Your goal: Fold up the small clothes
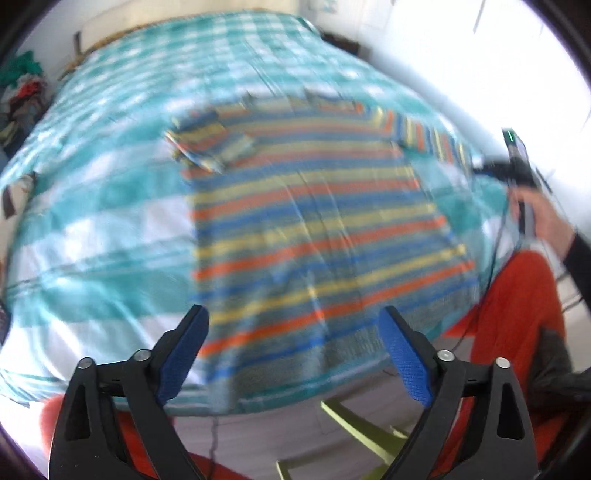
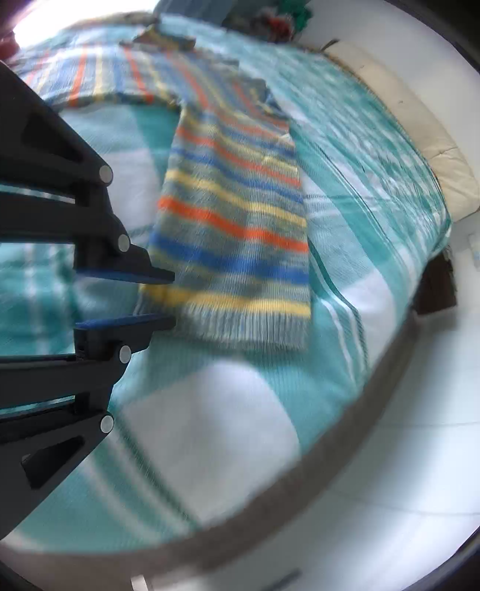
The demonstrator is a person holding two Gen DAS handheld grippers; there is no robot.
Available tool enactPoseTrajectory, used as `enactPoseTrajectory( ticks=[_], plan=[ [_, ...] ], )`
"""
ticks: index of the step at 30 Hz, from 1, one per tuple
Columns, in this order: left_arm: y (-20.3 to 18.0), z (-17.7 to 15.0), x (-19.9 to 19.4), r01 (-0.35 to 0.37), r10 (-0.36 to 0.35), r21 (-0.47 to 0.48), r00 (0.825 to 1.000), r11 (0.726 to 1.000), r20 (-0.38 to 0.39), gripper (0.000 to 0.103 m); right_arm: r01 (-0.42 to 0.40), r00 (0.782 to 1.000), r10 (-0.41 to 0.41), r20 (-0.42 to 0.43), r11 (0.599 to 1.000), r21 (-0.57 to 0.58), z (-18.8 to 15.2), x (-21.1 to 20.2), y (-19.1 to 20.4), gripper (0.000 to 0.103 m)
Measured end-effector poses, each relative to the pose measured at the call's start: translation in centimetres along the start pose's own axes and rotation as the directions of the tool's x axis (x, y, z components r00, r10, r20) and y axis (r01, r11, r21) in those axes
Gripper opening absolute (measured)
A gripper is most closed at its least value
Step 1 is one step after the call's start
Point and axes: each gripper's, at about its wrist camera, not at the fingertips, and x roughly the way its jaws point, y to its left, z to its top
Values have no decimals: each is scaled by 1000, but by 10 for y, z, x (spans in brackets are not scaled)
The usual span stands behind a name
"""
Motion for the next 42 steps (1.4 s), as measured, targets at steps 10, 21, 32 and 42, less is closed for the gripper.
enactPoseTrajectory(
  ticks=[10, 21, 32, 42],
  plan=[
    [33, 120, 65, -34, 34, 4, 997, 999, 69, 99, -448, 893, 375, -248, 776, -443, -163, -89, 191, 26],
    [57, 154, 235, -177, 211, 294, 974, 939, -87, 67, -422, 900, 314, -302, 802, -423, -219, -54, 205, 26],
    [159, 177, 173, 26, -22, -197, 1000, 980, 21, 3, -434, 893, 336, -299, 818, -378, -216, -48, 204, 26],
    [360, 101, 120, -67, 110, -720, 994, 690, 13, 3, -419, 902, 325, -285, 817, -396, -220, -47, 212, 26]
  ],
)
